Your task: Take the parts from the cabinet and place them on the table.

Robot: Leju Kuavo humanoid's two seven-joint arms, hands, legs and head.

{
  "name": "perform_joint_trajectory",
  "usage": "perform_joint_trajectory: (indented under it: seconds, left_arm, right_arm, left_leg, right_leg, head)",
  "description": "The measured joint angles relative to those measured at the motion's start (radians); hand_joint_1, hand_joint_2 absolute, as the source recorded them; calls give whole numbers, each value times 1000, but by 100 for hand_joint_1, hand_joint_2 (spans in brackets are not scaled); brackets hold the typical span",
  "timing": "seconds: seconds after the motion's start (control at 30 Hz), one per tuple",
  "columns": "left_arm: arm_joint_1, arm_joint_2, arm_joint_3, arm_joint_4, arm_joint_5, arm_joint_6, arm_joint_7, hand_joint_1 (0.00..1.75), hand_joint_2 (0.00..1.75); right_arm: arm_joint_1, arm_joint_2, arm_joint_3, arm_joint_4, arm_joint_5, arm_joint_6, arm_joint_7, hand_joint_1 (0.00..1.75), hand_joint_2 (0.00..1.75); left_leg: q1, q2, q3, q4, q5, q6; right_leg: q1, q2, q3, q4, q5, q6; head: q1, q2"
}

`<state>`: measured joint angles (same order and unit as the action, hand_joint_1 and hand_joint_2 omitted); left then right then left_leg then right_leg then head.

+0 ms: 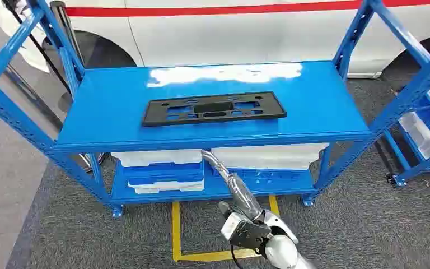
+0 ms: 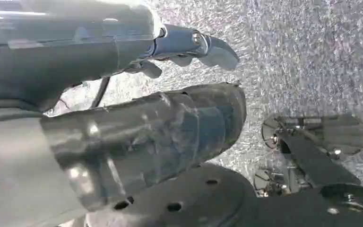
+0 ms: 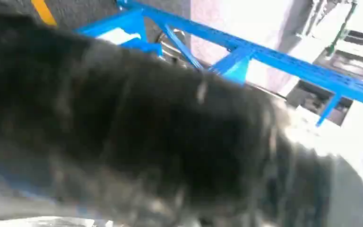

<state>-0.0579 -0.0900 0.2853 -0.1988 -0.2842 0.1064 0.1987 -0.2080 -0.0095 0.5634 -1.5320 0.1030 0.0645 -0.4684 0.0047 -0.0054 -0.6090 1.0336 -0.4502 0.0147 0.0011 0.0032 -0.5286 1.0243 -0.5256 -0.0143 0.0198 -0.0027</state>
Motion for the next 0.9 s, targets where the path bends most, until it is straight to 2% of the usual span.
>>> perform_joint_trajectory:
  seconds: [0.03,0.07,0.1,0.13,0.2,0.23,0.27,0.3,0.33,0.37,0.4,0.43,0.47,0.5,0.53,0.57,0.6,0.63,0.67,0.7,0.73,0.77,0.8,0.83,0.9]
  left_arm:
    - [2,0,0,0,0,0,0,0,0]
    - [1,0,0,0,0,0,0,0,0]
    - [2,0,0,0,0,0,1,0,0]
    - [3,0,0,0,0,0,1,0,0]
    - [2,0,0,0,0,-2,0,0,0]
    - [2,0,0,0,0,-3,1,0,0]
    - [2,0,0,0,0,-3,1,0,0]
    - [3,0,0,0,-1,-3,1,0,0]
    - [4,0,0,0,-1,-3,1,0,0]
    - [4,0,1,0,-1,-3,1,0,0]
    - [5,0,1,0,-2,-3,1,0,0]
    - [3,0,1,2,-2,-4,1,0,0]
    - [0,0,1,2,-3,-4,1,0,0]
    - [0,0,1,2,-3,-4,1,0,0]
    - [0,0,1,2,-4,-4,1,0,0]
    - [-3,0,1,2,-5,-4,1,0,0]
    - [-4,1,1,1,-6,-4,1,0,0]
    - [-4,1,1,2,-8,-5,2,0,0]
    - [-3,1,1,2,-9,-5,2,0,0]
    - [-1,1,1,2,-10,-5,2,0,0]
    - [0,1,1,2,-11,-5,2,0,0]
    - [2,1,1,2,-11,-5,2,0,0]
    - [4,0,1,2,-11,-5,2,0,0]
    - [4,1,1,2,-11,-5,2,0,0]
    - [4,1,1,2,-12,-5,2,0,0]
  right_arm:
    - [0,0,0,0,0,0,0,0,0]
    - [-1,0,0,-2,0,0,0,0,0]
    - [-2,0,0,-2,0,0,0,0,0]
    - [-3,0,0,-3,0,0,0,0,0]
    - [0,0,0,-3,0,0,0,0,0]
    - [3,-2,0,-3,0,0,0,0,0]
    - [4,-2,0,-3,0,1,0,0,0]
    - [4,-2,0,-3,0,1,0,0,0]
    - [4,-2,0,-3,0,1,0,0,0]
    - [4,-2,0,-3,0,1,0,0,0]
    - [4,-2,0,-3,0,1,0,0,0]
    - [3,-2,0,-2,0,1,0,0,0]
    - [1,-2,0,-3,0,1,0,0,0]
    - [2,-2,0,-3,0,1,0,0,0]
    - [2,-2,0,-3,-1,2,0,0,0]
    - [2,-2,0,-3,-1,2,0,0,0]
    - [2,-1,0,-5,-1,5,1,0,0]
    - [0,-1,0,-5,-1,8,0,0,0]
    - [-1,-1,0,-5,-2,10,1,0,0]
    - [-1,-1,0,-5,-2,13,1,0,0]
    - [0,-1,0,-4,-2,16,2,0,0]
    - [0,-1,0,-4,-2,16,2,0,0]
    - [0,-1,0,-3,-2,16,2,0,0]
    - [0,-1,0,-3,-3,16,2,0,0]
    - [0,-1,0,-3,-3,18,4,0,0]
  left_leg:
    - [-1,-1,1,-1,-3,5]
    - [7,0,11,-12,-1,12]
    - [7,-1,20,-18,-3,17]
    - [8,0,25,-20,-7,23]
    - [7,1,32,-20,-16,30]
    - [7,1,38,-20,-22,31]
    - [7,-1,47,-19,-29,29]
    - [7,-2,58,-20,-37,28]
    - [7,-2,71,-20,-45,26]
    - [7,-3,83,-19,-53,24]
    - [7,-3,94,-21,-65,18]
    - [1,-4,99,-20,-71,10]
    - [3,-5,98,-21,-73,5]
    - [4,-4,101,-27,-74,0]
    - [5,-2,102,-34,-77,-4]
    - [1,0,109,-36,-82,-12]
    - [7,0,113,-27,-91,-14]
    - [6,0,95,20,-113,-15]
    - [6,0,53,98,-144,-17]
    - [7,0,0,186,-175,-19]
    - [7,0,-48,257,-193,-21]
    - [7,0,-83,296,-189,-22]
    - [7,0,-92,283,-157,-22]
    - [7,0,-80,226,-103,-19]
    - [6,0,-19,49,19,-8]
  right_leg:
    - [-2,-1,4,-5,-1,4]
    - [2,-2,7,-2,-9,13]
    - [-2,-2,5,20,-17,18]
    - [-3,-2,-23,70,-40,20]
    - [-7,-2,-121,232,-101,26]
    - [-8,-2,-168,298,-113,27]
    - [-9,-3,-194,318,-95,28]
    - [-11,-3,-192,286,-53,27]
    - [-12,-3,-170,220,3,25]
    - [-12,-3,-144,149,52,23]
    - [-12,-3,-108,44,103,18]
    - [-1,-2,-96,38,84,19]
    - [-1,-3,-85,21,74,13]
    - [1,-1,-87,21,72,11]
    - [2,1,-85,20,69,5]
    - [-5,4,-77,11,68,0]
    - [-9,2,-64,1,68,-5]
    - [-8,1,-54,-4,63,-14]
    - [-7,-2,-47,-6,58,-21]
    - [-6,-3,-41,-6,52,-23]
    - [-4,-4,-36,-5,46,-24]
    - [-3,-3,-29,-5,40,-25]
    - [-3,-2,-20,-4,33,-24]
    - [-2,0,-9,-4,25,-23]
    - [-1,1,18,-4,6,-19]
  head:
    - [0,0]
    - [-1,0]
    - [2,0]
    - [1,0]
    - [1,0]
    - [2,0]
    - [1,0]
    - [1,0]
    - [1,0]
    - [2,0]
    - [2,0]
    - [2,0]
    - [2,0]
    - [2,0]
    - [1,0]
    - [1,0]
    - [1,0]
    - [1,0]
    - [1,0]
    - [1,0]
    - [1,0]
    - [1,0]
    - [1,0]
    - [1,0]
    - [1,0]
